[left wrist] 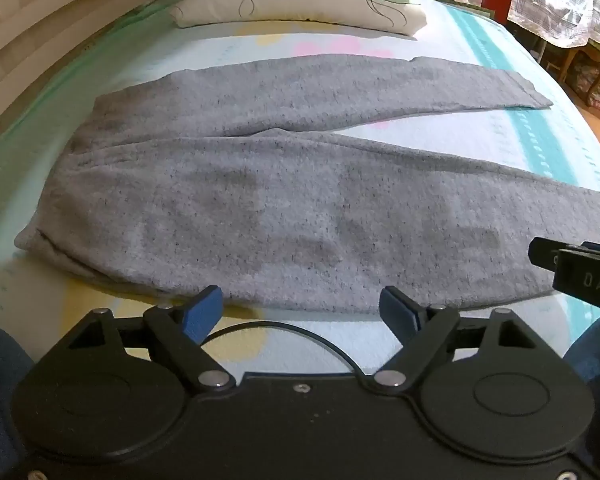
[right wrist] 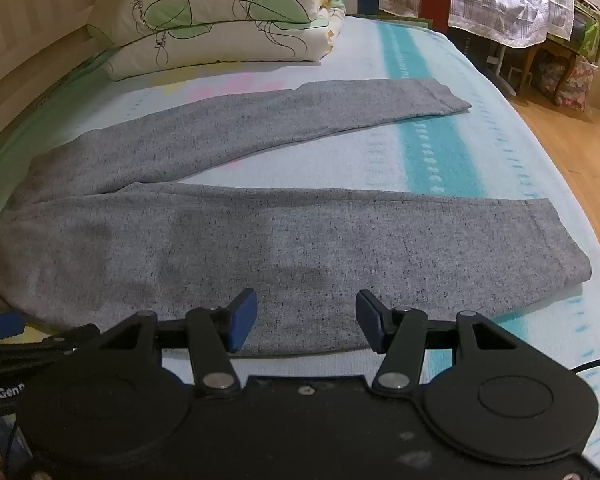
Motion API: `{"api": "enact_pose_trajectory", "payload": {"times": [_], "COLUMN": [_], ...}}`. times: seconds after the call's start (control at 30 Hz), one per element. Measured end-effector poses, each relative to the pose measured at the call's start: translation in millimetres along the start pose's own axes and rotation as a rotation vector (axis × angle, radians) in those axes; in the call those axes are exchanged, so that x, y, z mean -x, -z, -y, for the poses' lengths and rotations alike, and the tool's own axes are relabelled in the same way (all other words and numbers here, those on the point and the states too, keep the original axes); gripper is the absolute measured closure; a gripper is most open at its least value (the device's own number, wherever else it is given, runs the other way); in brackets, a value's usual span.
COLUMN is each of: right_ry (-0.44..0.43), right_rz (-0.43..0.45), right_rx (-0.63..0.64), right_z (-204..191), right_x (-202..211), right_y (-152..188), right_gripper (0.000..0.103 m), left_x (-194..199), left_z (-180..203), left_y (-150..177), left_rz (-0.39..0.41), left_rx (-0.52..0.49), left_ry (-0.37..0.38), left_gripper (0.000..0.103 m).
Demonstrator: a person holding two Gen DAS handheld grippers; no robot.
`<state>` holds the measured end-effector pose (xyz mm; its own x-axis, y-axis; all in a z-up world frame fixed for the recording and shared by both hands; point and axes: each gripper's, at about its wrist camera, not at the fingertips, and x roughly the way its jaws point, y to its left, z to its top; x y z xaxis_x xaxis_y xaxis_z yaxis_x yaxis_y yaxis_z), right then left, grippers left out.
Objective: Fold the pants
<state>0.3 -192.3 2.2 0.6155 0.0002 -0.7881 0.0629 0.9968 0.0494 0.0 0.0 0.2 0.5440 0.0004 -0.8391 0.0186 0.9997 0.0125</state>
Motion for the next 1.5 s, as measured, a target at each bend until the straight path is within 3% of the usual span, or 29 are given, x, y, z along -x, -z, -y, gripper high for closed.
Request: {"api": "enact_pose_trajectory", "payload": {"times": [1.5], "right_ry": [-0.003], "right_rz": [0.001], "right_rx": [0.004], "right_z": [-2.6], "right_x": [0.7], "right_y": [-0.3], "right_gripper": [0.045], "left_x": [2.4], "left_z": [0.6], "left_y": [0.2], "left_rz": [0.009], "left_rx": [0.005], "left_ry": [-0.003], "left_gripper": [0.017]}}
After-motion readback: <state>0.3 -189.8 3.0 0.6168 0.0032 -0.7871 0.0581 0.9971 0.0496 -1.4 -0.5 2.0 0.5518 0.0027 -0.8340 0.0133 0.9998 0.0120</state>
